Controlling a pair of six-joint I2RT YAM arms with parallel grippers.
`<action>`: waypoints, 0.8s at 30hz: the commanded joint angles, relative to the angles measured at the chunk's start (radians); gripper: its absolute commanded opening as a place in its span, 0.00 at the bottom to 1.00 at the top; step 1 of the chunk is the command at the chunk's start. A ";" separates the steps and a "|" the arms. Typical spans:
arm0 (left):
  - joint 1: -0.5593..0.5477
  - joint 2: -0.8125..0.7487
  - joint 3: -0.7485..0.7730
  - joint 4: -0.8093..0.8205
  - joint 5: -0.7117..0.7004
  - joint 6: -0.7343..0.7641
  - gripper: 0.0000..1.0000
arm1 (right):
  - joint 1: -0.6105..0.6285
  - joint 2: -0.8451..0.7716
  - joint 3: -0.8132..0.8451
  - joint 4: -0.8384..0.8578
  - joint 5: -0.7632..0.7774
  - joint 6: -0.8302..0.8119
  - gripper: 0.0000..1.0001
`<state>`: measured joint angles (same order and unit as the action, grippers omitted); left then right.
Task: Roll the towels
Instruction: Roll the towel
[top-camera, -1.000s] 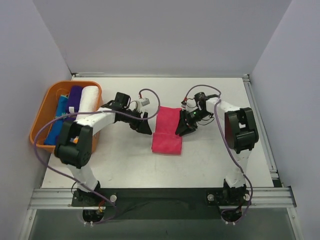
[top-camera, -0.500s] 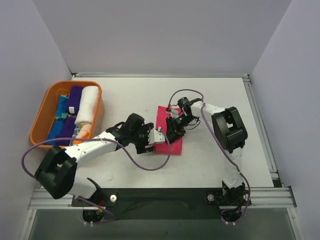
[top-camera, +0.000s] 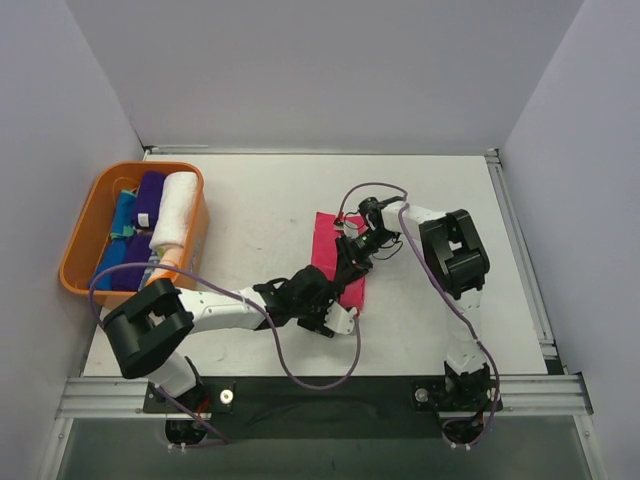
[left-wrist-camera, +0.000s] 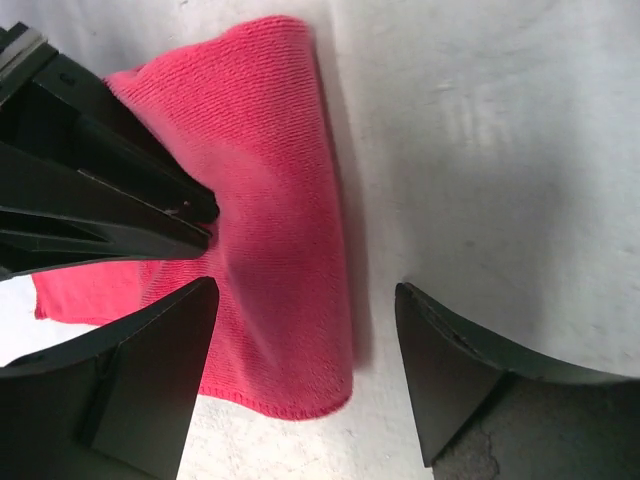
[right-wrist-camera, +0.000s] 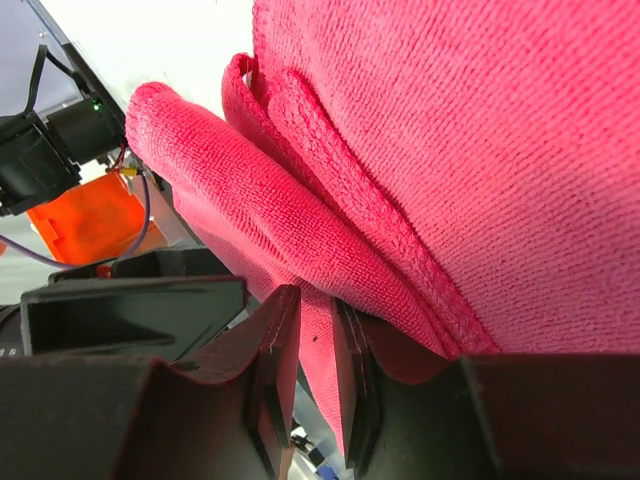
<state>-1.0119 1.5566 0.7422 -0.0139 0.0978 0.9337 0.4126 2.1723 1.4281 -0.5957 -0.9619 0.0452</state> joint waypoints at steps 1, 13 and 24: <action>0.001 0.065 0.016 0.135 -0.090 0.014 0.82 | -0.001 0.055 0.000 -0.064 0.118 -0.082 0.22; 0.062 0.155 0.253 -0.411 0.259 -0.197 0.24 | -0.104 0.020 0.115 -0.116 0.146 -0.109 0.00; 0.245 0.422 0.555 -0.795 0.644 -0.237 0.15 | -0.351 -0.363 0.092 -0.174 0.123 -0.272 0.19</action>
<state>-0.7990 1.8900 1.2427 -0.5568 0.5648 0.7052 0.0845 2.0197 1.5333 -0.7132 -0.8181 -0.1520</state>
